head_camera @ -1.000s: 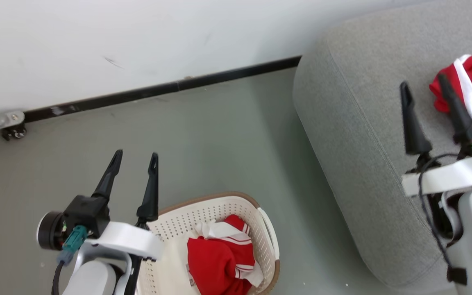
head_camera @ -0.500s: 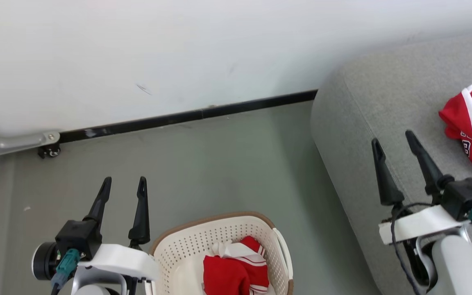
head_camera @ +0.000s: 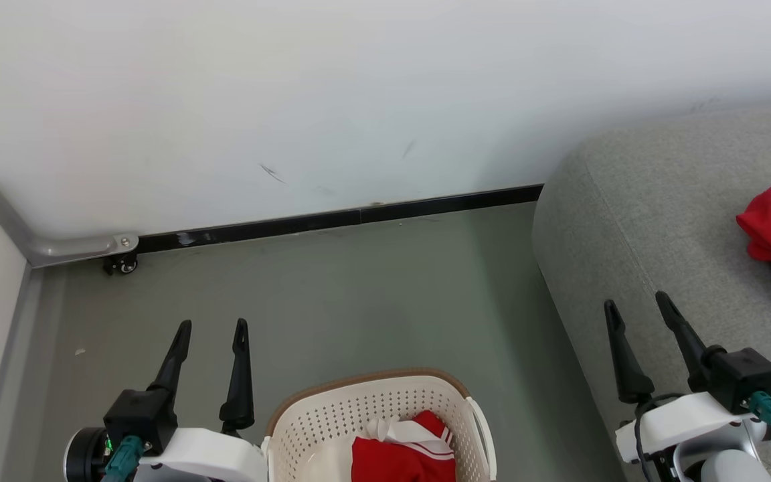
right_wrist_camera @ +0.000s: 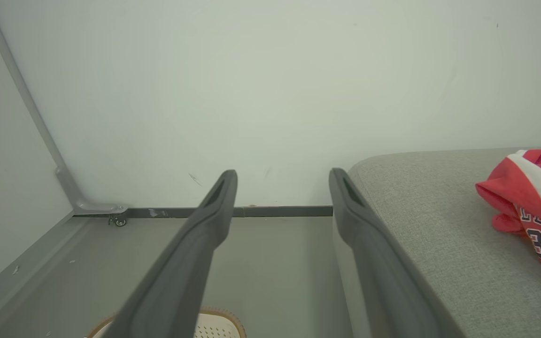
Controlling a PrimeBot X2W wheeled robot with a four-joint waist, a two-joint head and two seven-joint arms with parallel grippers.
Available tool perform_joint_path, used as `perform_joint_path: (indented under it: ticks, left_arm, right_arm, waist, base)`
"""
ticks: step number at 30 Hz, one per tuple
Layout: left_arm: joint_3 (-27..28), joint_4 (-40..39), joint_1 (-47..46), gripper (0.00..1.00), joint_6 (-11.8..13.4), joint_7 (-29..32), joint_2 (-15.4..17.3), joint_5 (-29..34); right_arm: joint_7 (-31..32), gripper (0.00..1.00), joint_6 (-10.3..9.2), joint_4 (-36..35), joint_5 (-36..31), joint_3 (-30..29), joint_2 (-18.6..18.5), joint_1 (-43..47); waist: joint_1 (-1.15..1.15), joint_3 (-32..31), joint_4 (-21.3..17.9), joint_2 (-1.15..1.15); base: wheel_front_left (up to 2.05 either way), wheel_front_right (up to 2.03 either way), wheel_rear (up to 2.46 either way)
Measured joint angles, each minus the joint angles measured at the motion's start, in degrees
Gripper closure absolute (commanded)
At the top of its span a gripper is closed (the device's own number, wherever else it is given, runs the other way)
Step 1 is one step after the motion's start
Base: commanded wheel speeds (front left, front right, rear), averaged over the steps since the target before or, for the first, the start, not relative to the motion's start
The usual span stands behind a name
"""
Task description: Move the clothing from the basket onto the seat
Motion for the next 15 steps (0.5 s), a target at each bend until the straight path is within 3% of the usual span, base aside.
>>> perform_joint_path:
  ticks: [15]
  left_arm:
    - [-0.53, 0.6, 0.69, 0.0, 1.03, 0.0, -0.88, 1.86]
  right_arm:
    - [2.56, 0.0, 0.0, -2.43, -1.75, -1.03, 0.85, 3.81]
  waist:
    - [0.0, -0.81, 1.86, 0.0]
  base:
    - [0.0, 0.0, 0.0]
